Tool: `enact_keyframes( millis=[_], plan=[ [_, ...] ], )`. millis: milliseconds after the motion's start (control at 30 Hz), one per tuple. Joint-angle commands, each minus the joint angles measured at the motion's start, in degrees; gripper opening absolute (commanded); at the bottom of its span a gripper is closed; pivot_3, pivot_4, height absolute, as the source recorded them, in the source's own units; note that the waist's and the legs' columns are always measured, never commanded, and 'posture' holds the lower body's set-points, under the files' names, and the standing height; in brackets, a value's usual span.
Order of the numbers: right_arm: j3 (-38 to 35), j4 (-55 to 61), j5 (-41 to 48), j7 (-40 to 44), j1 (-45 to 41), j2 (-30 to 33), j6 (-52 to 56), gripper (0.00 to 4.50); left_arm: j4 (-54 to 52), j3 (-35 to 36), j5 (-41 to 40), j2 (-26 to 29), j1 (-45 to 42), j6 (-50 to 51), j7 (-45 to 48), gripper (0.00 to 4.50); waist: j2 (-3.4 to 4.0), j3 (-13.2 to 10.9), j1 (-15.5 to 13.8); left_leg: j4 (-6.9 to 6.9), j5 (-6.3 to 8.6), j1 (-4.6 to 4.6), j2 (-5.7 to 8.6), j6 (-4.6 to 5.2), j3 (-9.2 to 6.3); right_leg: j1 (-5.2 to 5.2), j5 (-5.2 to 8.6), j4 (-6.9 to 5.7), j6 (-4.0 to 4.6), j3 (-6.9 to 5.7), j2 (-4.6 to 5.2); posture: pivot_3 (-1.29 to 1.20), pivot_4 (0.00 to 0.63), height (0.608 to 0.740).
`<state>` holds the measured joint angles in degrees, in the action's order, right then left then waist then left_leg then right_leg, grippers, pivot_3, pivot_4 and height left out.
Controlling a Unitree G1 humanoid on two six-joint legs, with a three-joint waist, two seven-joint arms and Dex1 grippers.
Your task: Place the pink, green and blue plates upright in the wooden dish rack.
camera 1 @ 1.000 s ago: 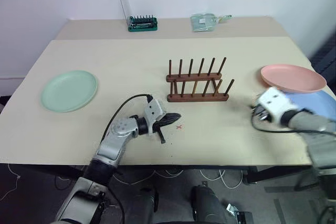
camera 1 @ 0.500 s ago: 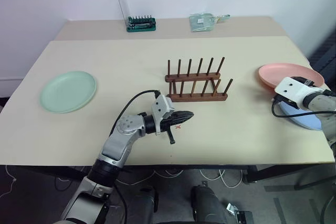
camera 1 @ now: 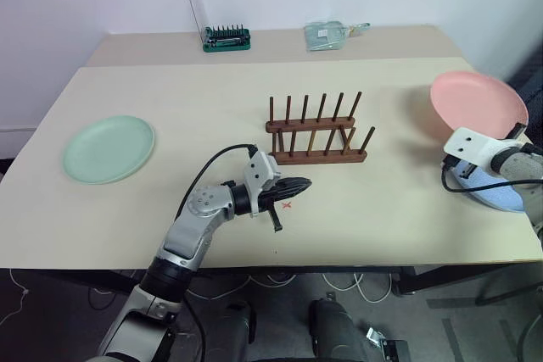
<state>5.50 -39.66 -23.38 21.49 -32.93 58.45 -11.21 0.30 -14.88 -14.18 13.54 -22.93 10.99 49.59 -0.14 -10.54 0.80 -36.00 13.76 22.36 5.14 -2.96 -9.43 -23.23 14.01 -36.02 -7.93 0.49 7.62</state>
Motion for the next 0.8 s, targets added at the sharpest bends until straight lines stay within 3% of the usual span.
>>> enact_keyframes(
  millis=[33,133,200,267,333,533,800],
  plan=[
    [-9.8,18.6,10.8,2.0,0.9,0.5,0.5,0.03,-0.9,1.8,-0.1,0.1,-1.4,-2.1,-0.8,0.02,0.05,0.0,0.0,0.0,0.0,0.01,0.0,0.0,0.0,-0.01,0.0,0.0,0.0,0.0,0.0,0.0,0.15,0.74],
    [-14.6,36.1,26.1,9.3,2.3,-4.7,9.0,0.03,-0.2,2.9,-0.6,0.4,-1.8,-2.4,-0.9,0.02,0.09,-0.1,0.6,0.03,0.0,-0.02,-0.08,0.01,0.15,-0.11,-0.01,-0.04,-0.02,0.16,-0.04,0.0,0.15,0.74],
    [-15.2,49.4,41.1,13.9,4.3,-8.0,21.7,0.03,0.2,3.6,-1.2,0.7,-2.3,-2.4,-0.8,0.02,0.02,-0.1,0.3,0.0,0.0,-0.04,-0.13,0.01,0.09,-0.06,-0.01,-0.04,-0.02,0.14,-0.13,0.0,0.15,0.74],
    [-16.9,58.3,60.3,10.0,1.7,-15.1,34.9,0.03,0.2,4.6,-2.3,1.1,-2.5,-2.4,0.1,0.02,-0.16,-0.1,0.2,-0.01,0.01,-0.04,-0.14,0.01,0.02,-0.01,-0.01,-0.01,-0.02,0.12,-0.15,0.0,0.15,0.74],
    [-18.1,61.7,69.9,8.0,-0.4,-19.0,40.9,0.03,0.0,5.3,-2.9,1.6,-2.4,-2.7,0.8,0.02,-0.15,-0.1,-0.1,-0.07,0.01,-0.01,-0.16,0.02,-0.04,0.0,-0.02,-0.01,0.0,0.13,-0.15,0.0,0.15,0.74],
    [-19.7,58.1,75.9,3.8,-1.8,-22.4,49.4,0.03,-1.1,7.5,-5.0,3.5,-1.8,-2.3,2.8,0.02,-0.18,-0.1,-1.5,-0.07,0.06,0.08,0.0,0.11,-0.04,-0.02,-0.01,0.1,0.01,0.09,-0.02,0.0,0.15,0.74],
    [-22.7,54.1,73.1,4.8,1.4,-20.7,49.8,0.03,-2.7,8.2,-5.5,4.6,0.3,-1.6,2.6,0.02,-0.16,-0.1,-1.2,0.01,0.07,0.07,-0.03,0.12,0.02,-0.13,-0.02,0.04,0.0,0.1,-0.05,0.0,0.15,0.74]
  ],
)
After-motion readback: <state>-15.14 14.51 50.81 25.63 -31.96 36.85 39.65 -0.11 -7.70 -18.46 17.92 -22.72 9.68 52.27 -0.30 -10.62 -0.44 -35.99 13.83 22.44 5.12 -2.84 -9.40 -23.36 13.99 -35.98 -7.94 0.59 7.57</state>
